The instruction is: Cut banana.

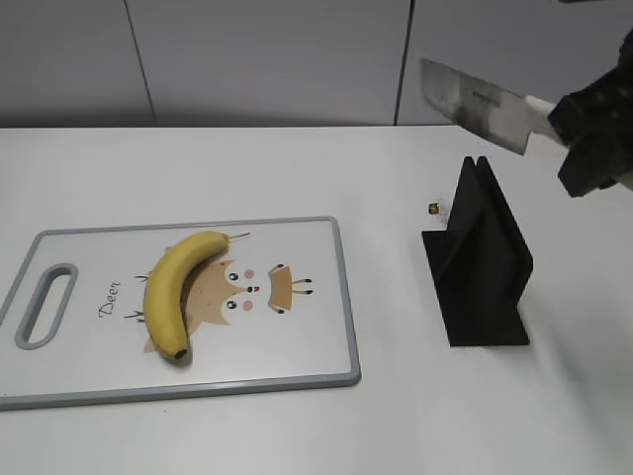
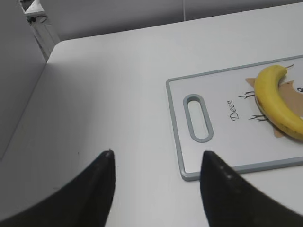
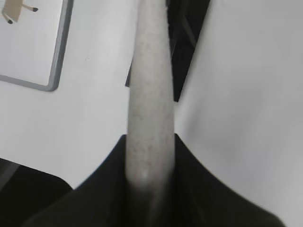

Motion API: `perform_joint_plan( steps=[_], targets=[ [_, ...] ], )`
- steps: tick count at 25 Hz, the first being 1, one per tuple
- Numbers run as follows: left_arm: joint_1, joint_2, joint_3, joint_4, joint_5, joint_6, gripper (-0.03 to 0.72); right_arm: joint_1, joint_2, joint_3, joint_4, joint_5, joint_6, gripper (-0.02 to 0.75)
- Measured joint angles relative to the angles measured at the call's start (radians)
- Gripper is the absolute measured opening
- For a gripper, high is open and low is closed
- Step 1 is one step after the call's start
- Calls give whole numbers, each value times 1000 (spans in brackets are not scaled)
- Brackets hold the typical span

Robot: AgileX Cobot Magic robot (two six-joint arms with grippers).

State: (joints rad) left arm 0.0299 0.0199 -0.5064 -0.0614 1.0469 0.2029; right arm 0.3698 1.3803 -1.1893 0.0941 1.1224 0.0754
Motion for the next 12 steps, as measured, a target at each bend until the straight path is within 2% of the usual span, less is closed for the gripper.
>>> perform_joint_plan(
  steps=[4, 8, 12],
  targets=[
    [0, 122, -47, -36, -51, 38, 544, 0, 0, -68, 3, 4, -186, 162],
    [0, 292, -118, -155, -102, 198, 542, 0, 5, -118, 42, -6, -404, 162],
    [-17, 452, -213, -271, -163, 363, 542, 0, 48, -154, 132, -19, -613, 162]
  ],
)
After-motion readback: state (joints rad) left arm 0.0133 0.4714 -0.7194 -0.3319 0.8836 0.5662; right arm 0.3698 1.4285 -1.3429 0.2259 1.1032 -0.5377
